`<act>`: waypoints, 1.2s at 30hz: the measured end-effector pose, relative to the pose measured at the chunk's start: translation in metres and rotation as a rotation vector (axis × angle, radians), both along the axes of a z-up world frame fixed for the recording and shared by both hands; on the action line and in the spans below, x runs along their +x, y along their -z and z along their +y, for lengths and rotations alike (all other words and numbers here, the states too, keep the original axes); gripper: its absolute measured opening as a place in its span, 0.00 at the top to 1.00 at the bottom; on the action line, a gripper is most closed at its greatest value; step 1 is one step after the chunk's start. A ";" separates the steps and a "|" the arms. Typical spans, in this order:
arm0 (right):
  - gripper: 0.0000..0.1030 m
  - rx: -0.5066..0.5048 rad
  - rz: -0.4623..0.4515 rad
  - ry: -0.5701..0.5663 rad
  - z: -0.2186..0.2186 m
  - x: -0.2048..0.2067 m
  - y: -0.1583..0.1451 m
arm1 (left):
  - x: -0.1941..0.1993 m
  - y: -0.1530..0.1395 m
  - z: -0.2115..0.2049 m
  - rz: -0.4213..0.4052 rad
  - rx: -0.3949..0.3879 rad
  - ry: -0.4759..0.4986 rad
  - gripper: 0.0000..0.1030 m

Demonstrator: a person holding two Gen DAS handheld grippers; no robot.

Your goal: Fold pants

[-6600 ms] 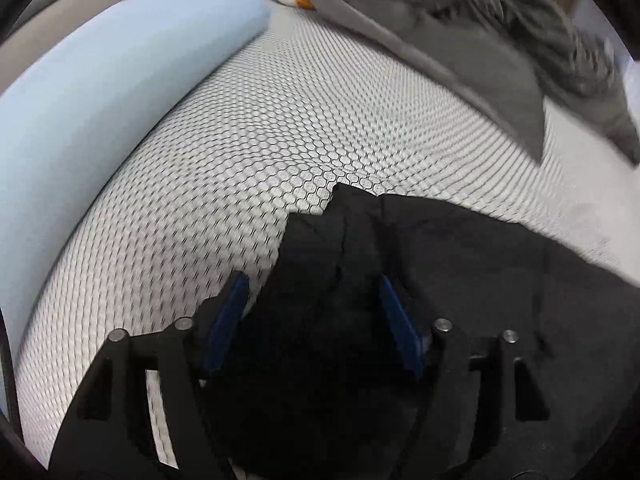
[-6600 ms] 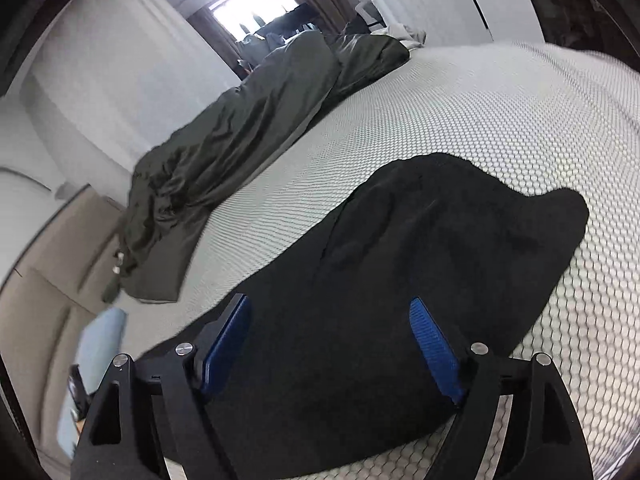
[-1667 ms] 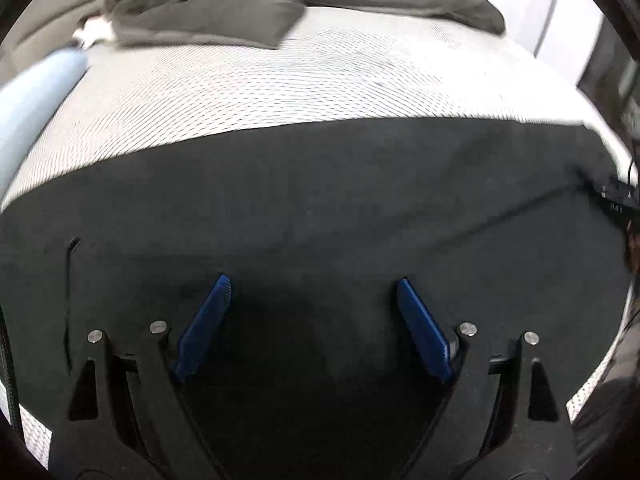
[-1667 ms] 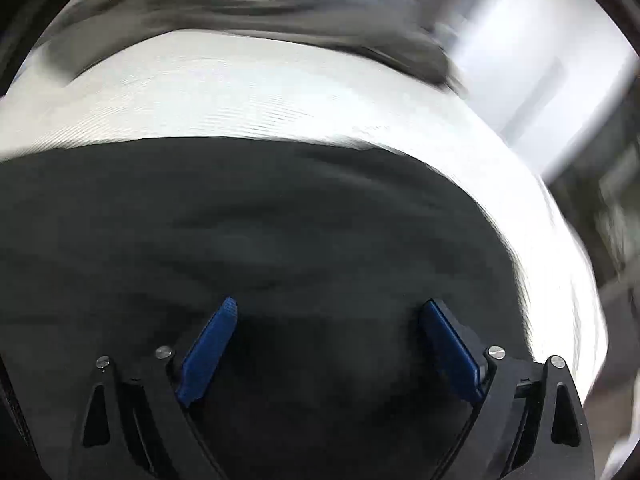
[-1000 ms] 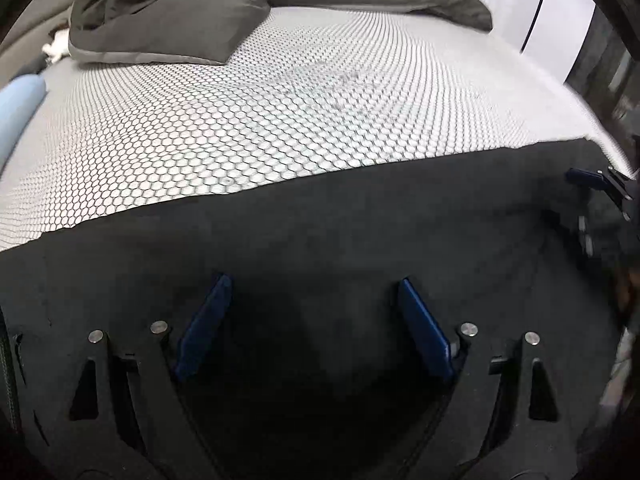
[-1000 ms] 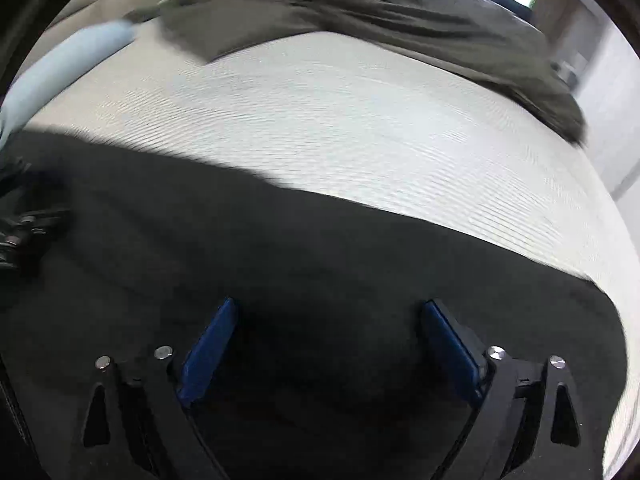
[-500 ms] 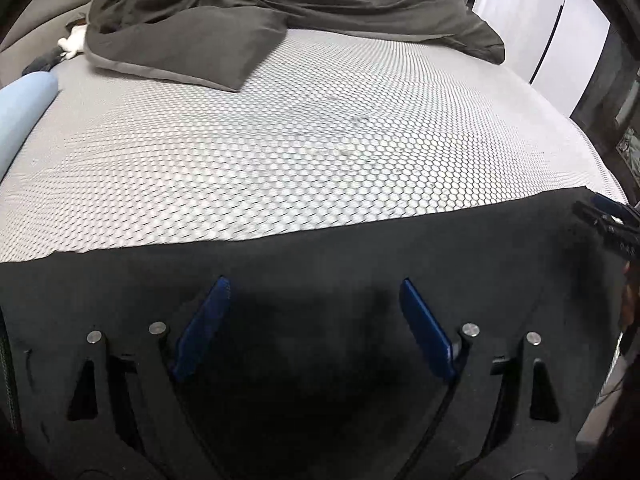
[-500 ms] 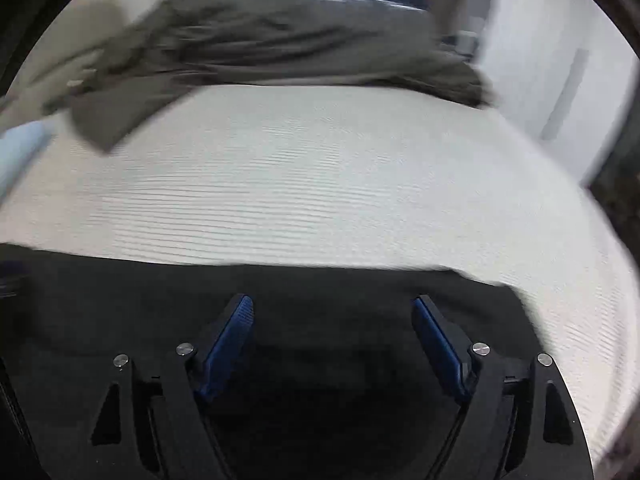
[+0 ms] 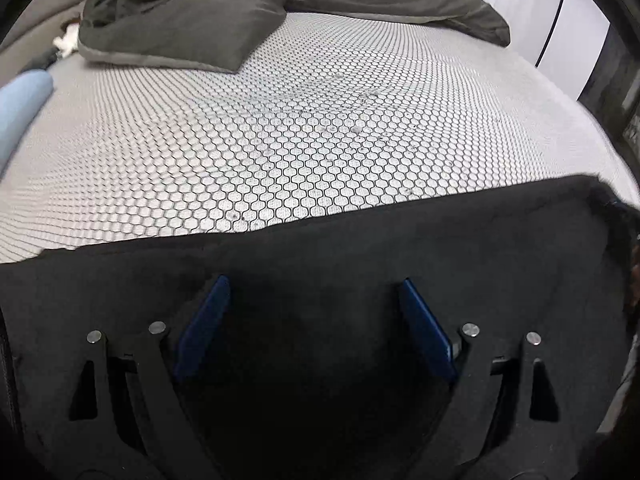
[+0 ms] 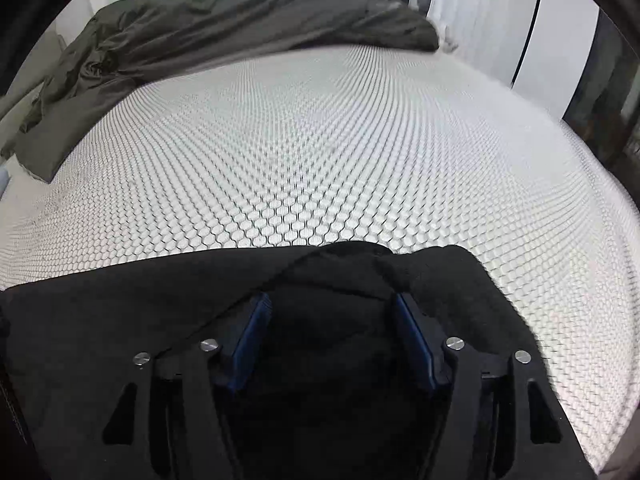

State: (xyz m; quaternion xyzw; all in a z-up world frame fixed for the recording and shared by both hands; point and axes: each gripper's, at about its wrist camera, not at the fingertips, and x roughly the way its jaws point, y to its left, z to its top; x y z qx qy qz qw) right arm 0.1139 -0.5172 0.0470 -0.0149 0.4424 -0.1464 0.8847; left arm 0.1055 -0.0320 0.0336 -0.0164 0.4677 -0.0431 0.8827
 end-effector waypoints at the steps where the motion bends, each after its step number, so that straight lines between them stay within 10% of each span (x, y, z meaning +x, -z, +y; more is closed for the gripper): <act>1: 0.38 -0.021 0.000 -0.010 0.008 -0.007 -0.005 | -0.002 -0.003 -0.004 -0.011 -0.002 0.011 0.17; 6: 0.31 0.068 -0.001 -0.262 0.078 -0.045 -0.007 | -0.020 -0.014 -0.069 -0.037 -0.063 0.185 0.17; 12: 0.28 -0.014 0.113 -0.495 0.142 -0.049 0.030 | -0.022 0.005 -0.081 0.031 0.047 0.215 0.16; 17: 0.20 -0.147 0.083 -0.263 0.062 -0.084 0.028 | -0.044 0.006 -0.009 0.036 0.114 0.058 0.08; 20: 0.23 -0.065 0.039 -0.165 0.020 -0.101 0.020 | -0.058 -0.002 0.016 0.026 0.075 -0.022 0.13; 27: 0.22 0.066 0.027 -0.453 0.107 -0.129 0.002 | -0.092 -0.023 -0.066 -0.019 -0.072 0.237 0.15; 31: 0.22 0.041 0.133 -0.603 0.161 -0.140 0.042 | -0.100 -0.002 -0.096 0.011 0.045 0.316 0.15; 36: 0.20 -0.095 0.074 -0.361 0.077 -0.151 0.043 | -0.107 -0.004 -0.028 0.020 0.047 0.252 0.10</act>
